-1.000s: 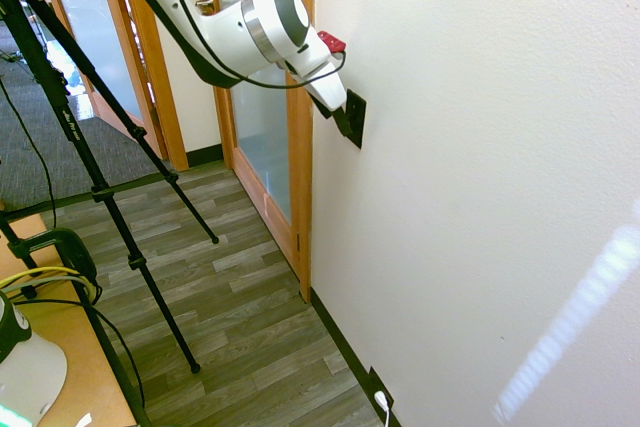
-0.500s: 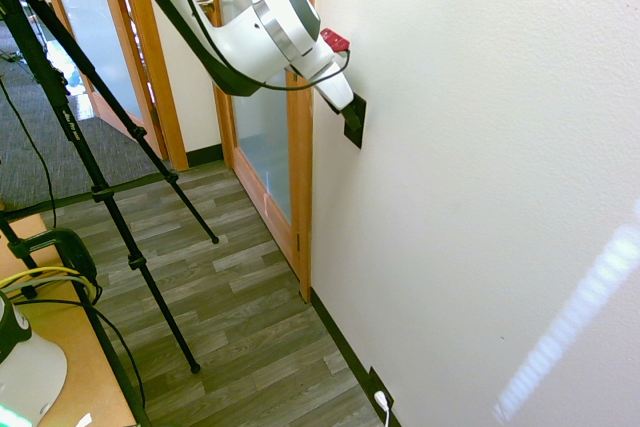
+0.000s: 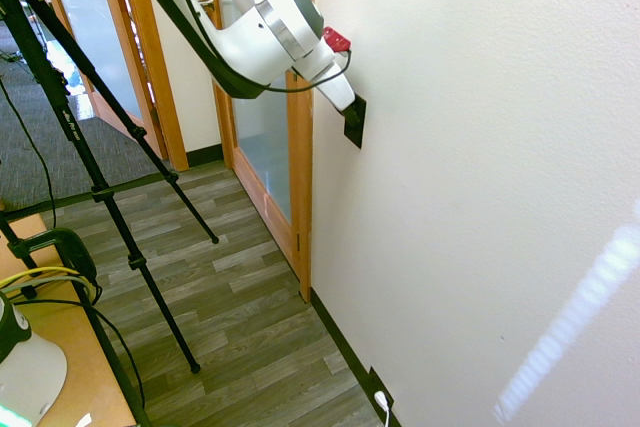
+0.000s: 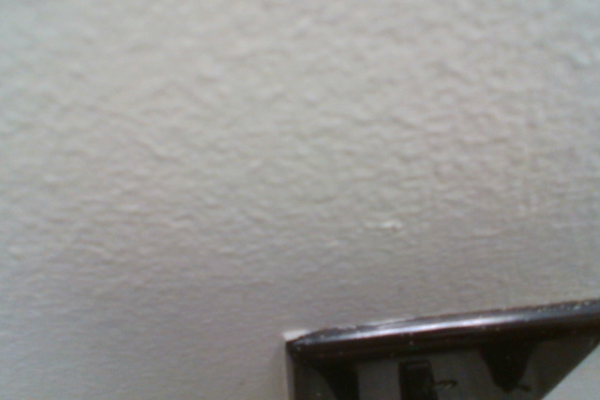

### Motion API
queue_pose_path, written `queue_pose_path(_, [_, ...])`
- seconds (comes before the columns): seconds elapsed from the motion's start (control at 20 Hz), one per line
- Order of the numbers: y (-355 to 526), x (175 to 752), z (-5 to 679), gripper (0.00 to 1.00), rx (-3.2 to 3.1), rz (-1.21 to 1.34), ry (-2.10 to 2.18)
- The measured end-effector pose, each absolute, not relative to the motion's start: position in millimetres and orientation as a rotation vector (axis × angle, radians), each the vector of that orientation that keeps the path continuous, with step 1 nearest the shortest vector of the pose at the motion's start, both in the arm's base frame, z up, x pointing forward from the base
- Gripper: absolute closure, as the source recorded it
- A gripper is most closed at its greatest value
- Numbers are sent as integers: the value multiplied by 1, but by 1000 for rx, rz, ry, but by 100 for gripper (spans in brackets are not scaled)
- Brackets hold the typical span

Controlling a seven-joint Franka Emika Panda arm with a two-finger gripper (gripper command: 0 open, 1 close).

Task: Turn off the light

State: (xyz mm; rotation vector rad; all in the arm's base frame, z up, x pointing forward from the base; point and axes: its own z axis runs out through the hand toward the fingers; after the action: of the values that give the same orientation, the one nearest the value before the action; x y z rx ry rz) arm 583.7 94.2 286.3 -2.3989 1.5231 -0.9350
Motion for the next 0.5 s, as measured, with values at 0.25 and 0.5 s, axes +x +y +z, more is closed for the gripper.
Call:
queue_pose_path(0.25, [92, 584, 287, 100, -2391, -931, 1522])
queue_pose_path(0.5, [95, 584, 288, 100, -2386, -928, 1510])
